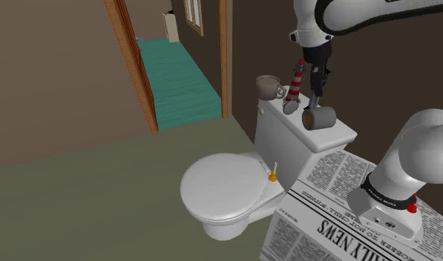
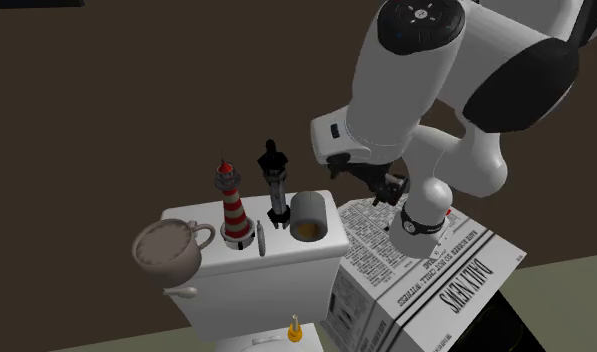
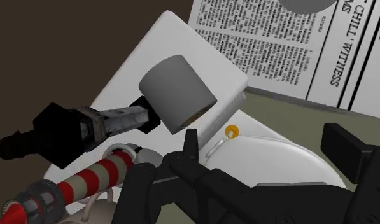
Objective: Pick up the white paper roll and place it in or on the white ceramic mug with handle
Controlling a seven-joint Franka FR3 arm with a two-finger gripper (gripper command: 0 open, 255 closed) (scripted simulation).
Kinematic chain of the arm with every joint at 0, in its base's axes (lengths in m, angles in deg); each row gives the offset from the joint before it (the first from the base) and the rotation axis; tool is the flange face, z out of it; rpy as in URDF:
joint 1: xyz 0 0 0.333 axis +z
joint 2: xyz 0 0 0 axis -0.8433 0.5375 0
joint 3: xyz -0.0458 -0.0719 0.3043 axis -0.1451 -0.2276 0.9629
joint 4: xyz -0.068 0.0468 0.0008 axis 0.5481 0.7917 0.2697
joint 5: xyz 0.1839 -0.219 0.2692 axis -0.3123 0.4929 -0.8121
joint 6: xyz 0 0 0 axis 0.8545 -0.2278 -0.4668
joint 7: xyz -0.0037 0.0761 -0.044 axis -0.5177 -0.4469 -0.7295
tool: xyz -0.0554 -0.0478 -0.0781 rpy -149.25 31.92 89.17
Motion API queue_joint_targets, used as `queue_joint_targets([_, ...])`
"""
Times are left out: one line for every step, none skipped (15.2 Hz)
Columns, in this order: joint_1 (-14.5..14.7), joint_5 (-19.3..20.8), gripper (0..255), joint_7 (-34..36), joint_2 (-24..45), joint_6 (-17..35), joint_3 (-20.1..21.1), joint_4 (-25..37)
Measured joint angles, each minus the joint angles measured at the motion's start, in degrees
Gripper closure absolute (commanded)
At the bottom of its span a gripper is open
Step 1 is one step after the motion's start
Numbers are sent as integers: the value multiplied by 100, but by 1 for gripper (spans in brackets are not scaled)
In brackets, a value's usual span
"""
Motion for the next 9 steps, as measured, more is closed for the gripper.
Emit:
queue_joint_targets([26,122,0,-1,267,24,96,2])
queue_joint_targets([43,259,0,-13,557,47,179,29])
queue_joint_targets([61,400,0,-24,819,46,260,42])
queue_joint_targets([64,563,0,-47,1098,69,319,57])
queue_joint_targets([71,725,0,-61,1334,93,375,18])
queue_joint_targets([95,870,0,-37,1554,117,449,-52])
queue_joint_targets([109,1028,0,-36,1780,118,506,-86])
queue_joint_targets([120,1198,0,-11,2081,127,566,-59])
queue_joint_targets([131,1371,0,15,2348,148,613,-91])
